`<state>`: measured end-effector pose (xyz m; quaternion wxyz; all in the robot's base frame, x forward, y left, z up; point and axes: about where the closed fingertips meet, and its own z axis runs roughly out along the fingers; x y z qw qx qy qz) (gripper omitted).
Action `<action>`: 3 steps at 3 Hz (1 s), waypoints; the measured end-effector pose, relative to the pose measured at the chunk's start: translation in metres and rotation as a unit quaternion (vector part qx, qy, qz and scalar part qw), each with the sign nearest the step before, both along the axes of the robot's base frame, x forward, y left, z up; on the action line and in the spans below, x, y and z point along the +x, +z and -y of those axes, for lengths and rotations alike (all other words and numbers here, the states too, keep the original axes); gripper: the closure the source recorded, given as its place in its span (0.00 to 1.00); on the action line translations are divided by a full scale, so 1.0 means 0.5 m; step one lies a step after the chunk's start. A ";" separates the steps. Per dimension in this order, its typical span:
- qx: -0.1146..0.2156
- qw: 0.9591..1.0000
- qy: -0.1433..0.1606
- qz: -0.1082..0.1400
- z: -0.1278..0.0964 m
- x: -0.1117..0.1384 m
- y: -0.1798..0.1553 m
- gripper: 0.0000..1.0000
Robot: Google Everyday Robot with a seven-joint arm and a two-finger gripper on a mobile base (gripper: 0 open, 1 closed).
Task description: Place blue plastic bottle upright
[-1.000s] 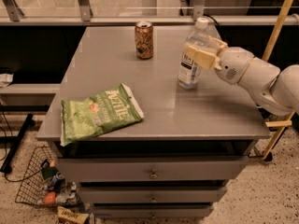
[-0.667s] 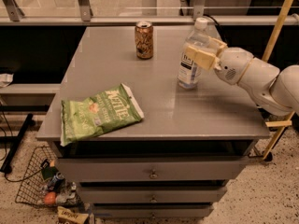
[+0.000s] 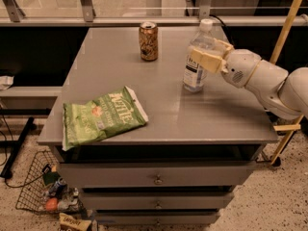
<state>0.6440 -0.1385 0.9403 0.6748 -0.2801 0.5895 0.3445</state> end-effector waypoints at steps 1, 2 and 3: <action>0.000 1.000 0.001 0.000 -0.002 0.000 0.001 0.06; 0.000 1.000 0.002 0.000 -0.006 0.000 0.002 0.00; -0.003 1.000 0.003 0.002 -0.007 0.000 0.005 0.00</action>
Offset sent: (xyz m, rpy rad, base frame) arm 0.0000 0.0001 0.0000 0.0000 0.0000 0.0002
